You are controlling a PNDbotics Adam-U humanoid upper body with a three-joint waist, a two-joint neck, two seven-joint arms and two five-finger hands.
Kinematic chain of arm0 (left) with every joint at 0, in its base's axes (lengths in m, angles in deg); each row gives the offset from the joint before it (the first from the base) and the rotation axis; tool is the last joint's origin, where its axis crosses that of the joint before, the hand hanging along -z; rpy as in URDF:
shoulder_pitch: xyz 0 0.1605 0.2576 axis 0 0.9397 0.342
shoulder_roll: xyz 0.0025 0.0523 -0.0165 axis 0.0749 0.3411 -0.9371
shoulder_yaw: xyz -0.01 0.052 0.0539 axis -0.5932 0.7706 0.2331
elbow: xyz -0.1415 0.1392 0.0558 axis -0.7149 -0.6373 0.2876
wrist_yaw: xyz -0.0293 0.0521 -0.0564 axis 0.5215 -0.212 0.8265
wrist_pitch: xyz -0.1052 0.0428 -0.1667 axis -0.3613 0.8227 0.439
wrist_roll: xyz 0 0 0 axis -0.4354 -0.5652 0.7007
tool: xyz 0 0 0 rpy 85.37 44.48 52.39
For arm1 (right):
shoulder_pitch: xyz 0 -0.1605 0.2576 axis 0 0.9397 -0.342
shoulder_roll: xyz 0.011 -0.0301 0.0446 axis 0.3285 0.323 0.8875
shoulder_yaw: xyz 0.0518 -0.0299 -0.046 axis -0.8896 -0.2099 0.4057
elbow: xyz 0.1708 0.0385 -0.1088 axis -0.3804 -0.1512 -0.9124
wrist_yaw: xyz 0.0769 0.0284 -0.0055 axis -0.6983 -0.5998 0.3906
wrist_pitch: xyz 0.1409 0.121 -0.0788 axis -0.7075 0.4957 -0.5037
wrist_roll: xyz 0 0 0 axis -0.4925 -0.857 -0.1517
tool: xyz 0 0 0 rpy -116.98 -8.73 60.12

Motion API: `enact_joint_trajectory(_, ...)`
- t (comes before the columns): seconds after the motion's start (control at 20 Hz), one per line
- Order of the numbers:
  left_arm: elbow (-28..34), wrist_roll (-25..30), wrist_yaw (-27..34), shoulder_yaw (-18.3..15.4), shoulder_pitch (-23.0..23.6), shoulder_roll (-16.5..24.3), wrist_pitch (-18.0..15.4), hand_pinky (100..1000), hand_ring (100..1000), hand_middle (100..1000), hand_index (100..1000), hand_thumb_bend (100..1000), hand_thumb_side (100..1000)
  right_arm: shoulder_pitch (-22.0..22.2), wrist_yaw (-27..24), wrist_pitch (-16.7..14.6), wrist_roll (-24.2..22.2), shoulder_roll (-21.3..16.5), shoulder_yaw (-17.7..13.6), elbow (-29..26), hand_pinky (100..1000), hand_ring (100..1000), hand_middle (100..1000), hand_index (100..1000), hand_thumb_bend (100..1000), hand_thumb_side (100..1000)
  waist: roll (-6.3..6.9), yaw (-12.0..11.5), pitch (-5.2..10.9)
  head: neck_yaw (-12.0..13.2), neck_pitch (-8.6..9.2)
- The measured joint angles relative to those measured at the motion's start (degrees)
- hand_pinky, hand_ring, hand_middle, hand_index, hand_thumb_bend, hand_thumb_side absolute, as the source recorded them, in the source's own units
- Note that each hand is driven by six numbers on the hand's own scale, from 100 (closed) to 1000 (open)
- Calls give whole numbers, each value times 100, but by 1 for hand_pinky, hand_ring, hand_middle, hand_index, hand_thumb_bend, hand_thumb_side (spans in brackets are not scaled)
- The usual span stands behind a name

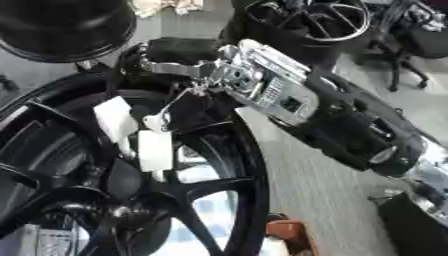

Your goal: Pull the pin out of the wheel hub.

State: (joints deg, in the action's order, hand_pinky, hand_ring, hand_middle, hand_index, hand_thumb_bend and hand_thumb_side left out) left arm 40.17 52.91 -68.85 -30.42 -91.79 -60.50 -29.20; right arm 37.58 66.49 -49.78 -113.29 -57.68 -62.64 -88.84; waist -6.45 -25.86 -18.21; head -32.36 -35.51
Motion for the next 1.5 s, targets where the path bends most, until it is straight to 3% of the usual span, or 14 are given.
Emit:
enact_joint_trajectory(0.2,0,17,2,16,2,-2,39,801,630,609,850,100,701,-20,-35,-41,33,0,-5,0,845,790,812,842,100,201,9,8,36,-17,-21)
enact_joint_trajectory(0.45,0,26,36,36,36,-4,89,801,631,611,850,100,695,-109,-136,-17,129,-18,-33,0,853,810,814,839,100,222,77,89,154,-18,-83)
enact_joint_trajectory(1.1,-11,-120,323,-14,147,-50,277,800,636,615,848,100,681,-78,-75,205,-56,-22,88,0,860,824,819,839,100,270,280,344,592,-60,-539)
enact_joint_trajectory(1.5,-12,-300,715,-128,-102,-49,414,798,638,616,846,100,662,59,59,418,-113,43,194,0,855,823,818,842,100,321,282,403,733,-114,-777)
